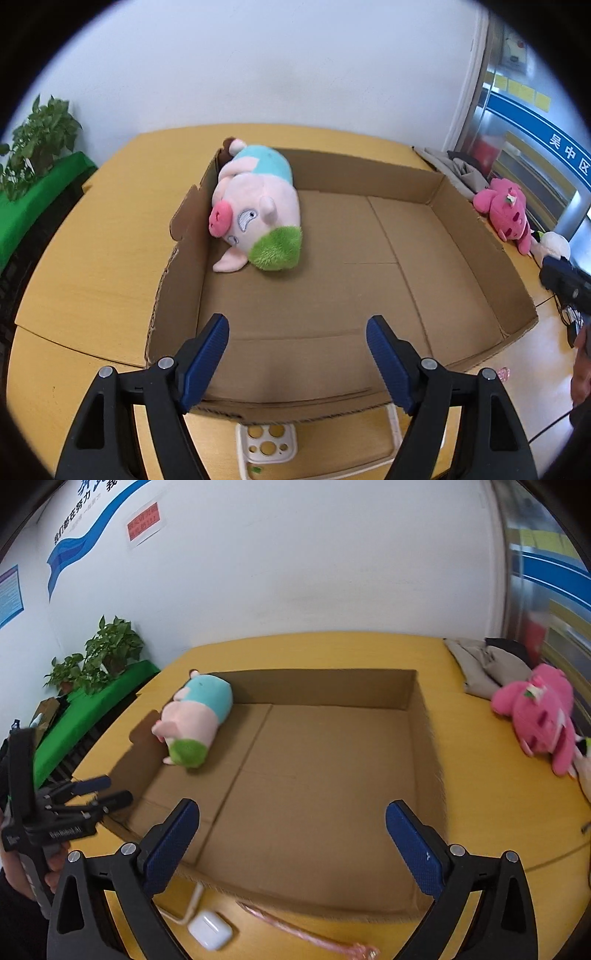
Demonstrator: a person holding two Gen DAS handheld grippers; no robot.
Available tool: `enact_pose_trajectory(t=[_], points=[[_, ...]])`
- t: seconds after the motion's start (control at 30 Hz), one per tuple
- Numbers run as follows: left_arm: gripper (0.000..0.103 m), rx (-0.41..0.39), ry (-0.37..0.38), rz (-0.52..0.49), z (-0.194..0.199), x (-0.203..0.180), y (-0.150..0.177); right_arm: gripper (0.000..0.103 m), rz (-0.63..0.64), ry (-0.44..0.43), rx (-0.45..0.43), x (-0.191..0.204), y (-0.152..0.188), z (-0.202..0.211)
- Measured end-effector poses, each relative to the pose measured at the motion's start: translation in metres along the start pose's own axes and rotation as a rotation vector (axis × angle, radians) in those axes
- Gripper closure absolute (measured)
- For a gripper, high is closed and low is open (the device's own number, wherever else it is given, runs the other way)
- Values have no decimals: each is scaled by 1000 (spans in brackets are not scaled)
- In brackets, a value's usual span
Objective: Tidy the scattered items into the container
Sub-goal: 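Open the right gripper to drop the plush toy into the box, then lower both grippers onto the black sunglasses and close them on the frame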
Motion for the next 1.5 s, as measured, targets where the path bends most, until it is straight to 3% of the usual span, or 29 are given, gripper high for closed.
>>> enact_pose_trajectory(t=[0.23, 0.63, 0.93, 1.1, 1.33, 1.5], points=[[26, -87, -37, -52, 46, -57, 14, 0, 4, -15, -31, -5, 28, 23], [26, -83, -17, -94, 71, -127, 31, 0, -2, -105, -12, -23, 51, 41], [26, -100, 28, -17, 88, -112, 49, 0, 40, -81, 19, -8, 58, 42], [26, -66, 63, -6, 83, -89, 73, 0, 68, -72, 37, 10, 71, 37], [26, 27, 145, -33, 71, -67, 118, 0, 8, -84, 123, 18, 127, 32], [26, 116, 254, -56, 67, -80, 154, 0, 39, -77, 221, 25, 173, 30]])
Point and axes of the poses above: each gripper's, at about its wrist camera, not at the fingertips, and z roughly against the way its jaws point, x to its left, y to its underside, the point moved 6 cm from there along -z, roughly the way its jaws point, and after that the axes turned 12 degrees about -y, right-handed, at the moved point
